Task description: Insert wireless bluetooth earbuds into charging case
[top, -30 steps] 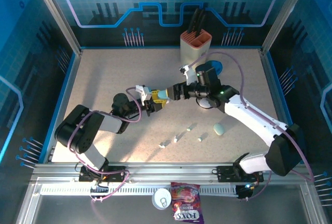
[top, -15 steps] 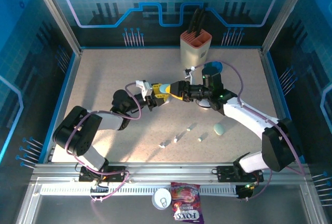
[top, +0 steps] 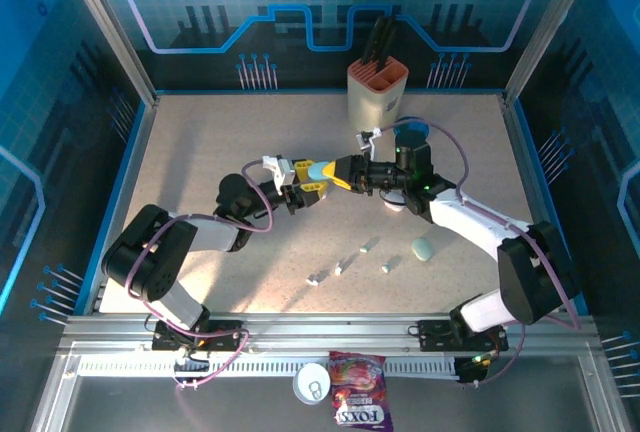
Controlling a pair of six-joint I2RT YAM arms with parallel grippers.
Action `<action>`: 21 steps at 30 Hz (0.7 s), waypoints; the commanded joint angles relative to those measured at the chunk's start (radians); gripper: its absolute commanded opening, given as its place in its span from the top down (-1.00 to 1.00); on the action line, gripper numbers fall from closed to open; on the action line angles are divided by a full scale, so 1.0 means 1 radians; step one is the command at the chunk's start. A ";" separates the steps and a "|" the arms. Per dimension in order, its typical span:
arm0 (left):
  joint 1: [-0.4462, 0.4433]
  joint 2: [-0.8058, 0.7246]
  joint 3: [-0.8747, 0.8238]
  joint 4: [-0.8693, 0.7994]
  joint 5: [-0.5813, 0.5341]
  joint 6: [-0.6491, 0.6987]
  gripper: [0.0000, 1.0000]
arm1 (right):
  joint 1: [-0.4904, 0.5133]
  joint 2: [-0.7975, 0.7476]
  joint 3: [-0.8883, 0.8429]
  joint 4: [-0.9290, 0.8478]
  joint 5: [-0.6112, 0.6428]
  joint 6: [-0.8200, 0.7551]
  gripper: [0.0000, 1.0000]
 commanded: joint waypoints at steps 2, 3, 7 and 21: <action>-0.002 0.000 -0.028 0.019 -0.001 0.039 -0.70 | -0.068 -0.014 -0.046 -0.102 0.093 -0.138 0.66; -0.001 0.004 -0.037 0.020 0.000 0.044 -0.85 | -0.086 -0.008 -0.059 -0.148 0.127 -0.172 0.69; 0.000 0.019 -0.073 0.019 -0.010 0.051 -0.98 | -0.144 0.031 -0.103 -0.172 0.217 -0.232 0.71; -0.001 0.034 -0.117 0.019 -0.032 0.049 -0.99 | -0.152 0.344 0.065 -0.211 0.387 -0.336 0.65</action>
